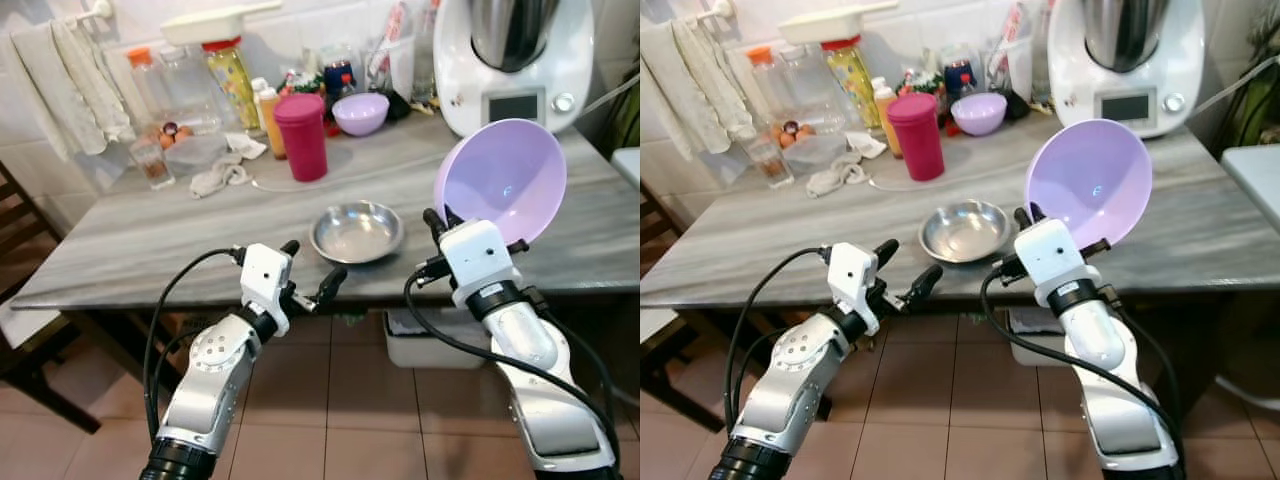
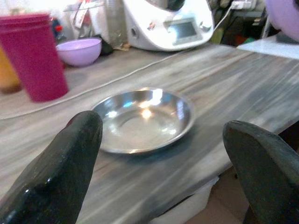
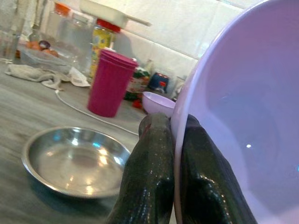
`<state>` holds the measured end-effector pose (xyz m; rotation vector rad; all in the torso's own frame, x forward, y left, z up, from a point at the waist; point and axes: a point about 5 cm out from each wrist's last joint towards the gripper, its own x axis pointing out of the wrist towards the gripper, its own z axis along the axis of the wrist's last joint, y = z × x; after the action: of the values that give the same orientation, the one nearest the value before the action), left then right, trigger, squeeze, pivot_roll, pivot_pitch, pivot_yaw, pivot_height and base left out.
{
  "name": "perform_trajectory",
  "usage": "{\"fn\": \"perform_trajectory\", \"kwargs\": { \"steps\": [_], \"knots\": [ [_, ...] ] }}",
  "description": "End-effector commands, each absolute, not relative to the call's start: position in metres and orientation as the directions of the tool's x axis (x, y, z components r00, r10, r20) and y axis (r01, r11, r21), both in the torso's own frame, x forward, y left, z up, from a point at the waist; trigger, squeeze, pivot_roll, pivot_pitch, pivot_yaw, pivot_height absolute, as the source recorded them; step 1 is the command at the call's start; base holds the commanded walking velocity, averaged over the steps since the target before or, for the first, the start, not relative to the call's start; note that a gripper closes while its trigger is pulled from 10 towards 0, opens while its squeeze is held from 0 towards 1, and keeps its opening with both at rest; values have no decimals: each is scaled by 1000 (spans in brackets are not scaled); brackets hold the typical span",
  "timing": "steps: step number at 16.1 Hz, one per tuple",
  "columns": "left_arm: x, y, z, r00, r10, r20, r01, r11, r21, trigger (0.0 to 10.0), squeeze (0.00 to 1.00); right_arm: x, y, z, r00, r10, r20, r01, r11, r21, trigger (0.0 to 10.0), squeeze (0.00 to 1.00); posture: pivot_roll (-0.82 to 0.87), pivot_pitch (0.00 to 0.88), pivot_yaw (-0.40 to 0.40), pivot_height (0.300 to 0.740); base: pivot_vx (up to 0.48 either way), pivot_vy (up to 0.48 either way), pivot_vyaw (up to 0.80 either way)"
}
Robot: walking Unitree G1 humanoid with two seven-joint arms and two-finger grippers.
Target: Setting the table
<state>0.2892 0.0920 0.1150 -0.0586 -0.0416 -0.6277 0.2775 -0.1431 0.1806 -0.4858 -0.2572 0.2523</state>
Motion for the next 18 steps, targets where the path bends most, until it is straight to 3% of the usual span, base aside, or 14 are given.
{"fn": "perform_trajectory", "kwargs": {
  "steps": [1,11,18],
  "knots": [
    [292,103,117,827,-560,55,561,827,-16,10000,0,276,-133,186,921,331,205,-197,850,-488,10000,0,-278,9,148,740,270,0,0],
    [291,106,115,836,-547,46,549,836,-14,10000,0,276,-132,185,915,350,200,-213,841,-497,10000,0,-274,11,147,740,309,0,0],
    [279,124,108,865,-501,20,501,865,-4,10000,0,276,-133,186,907,375,195,-238,835,-497,10000,0,-262,19,142,740,40,0,0]
  ]
}}
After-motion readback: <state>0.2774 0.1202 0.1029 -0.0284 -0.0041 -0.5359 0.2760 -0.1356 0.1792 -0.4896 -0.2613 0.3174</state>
